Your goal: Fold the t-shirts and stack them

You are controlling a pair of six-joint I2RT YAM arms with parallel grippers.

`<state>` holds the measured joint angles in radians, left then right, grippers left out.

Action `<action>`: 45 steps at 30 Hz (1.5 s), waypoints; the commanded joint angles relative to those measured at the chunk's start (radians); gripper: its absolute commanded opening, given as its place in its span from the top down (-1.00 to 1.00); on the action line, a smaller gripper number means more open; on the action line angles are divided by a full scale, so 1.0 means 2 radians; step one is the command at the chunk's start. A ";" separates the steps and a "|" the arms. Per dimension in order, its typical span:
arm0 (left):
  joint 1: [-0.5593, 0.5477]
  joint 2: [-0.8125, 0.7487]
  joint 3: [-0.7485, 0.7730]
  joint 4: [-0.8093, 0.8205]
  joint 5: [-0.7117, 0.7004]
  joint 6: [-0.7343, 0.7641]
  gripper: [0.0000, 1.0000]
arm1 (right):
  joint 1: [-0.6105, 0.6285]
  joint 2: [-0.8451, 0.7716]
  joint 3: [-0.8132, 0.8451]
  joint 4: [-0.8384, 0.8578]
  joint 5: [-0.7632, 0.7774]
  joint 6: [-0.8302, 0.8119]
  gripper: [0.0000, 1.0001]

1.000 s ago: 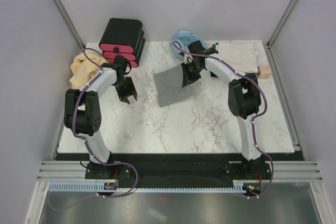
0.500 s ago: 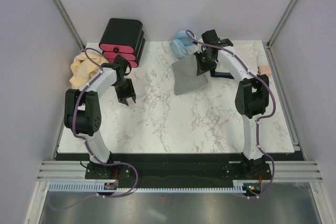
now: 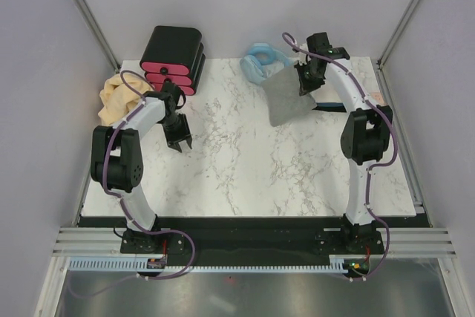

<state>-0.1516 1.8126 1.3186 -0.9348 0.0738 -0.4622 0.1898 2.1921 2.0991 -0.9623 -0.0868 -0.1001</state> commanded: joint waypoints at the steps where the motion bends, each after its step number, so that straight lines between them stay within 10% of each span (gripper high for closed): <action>1: 0.001 -0.017 -0.013 0.009 0.011 0.017 0.07 | -0.017 -0.015 0.060 0.014 0.016 -0.019 1.00; 41: -0.009 0.008 -0.031 0.016 0.013 0.028 0.14 | -0.216 0.077 0.084 0.044 -0.071 0.027 1.00; 45: -0.014 0.016 -0.032 0.014 0.013 0.028 0.16 | -0.217 0.068 0.093 0.047 -0.060 0.035 0.50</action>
<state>-0.1669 1.8259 1.2514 -0.9112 0.0887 -0.4435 -0.2222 2.3646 2.2650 -0.8970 -0.2615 -0.0399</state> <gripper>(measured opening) 0.427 0.182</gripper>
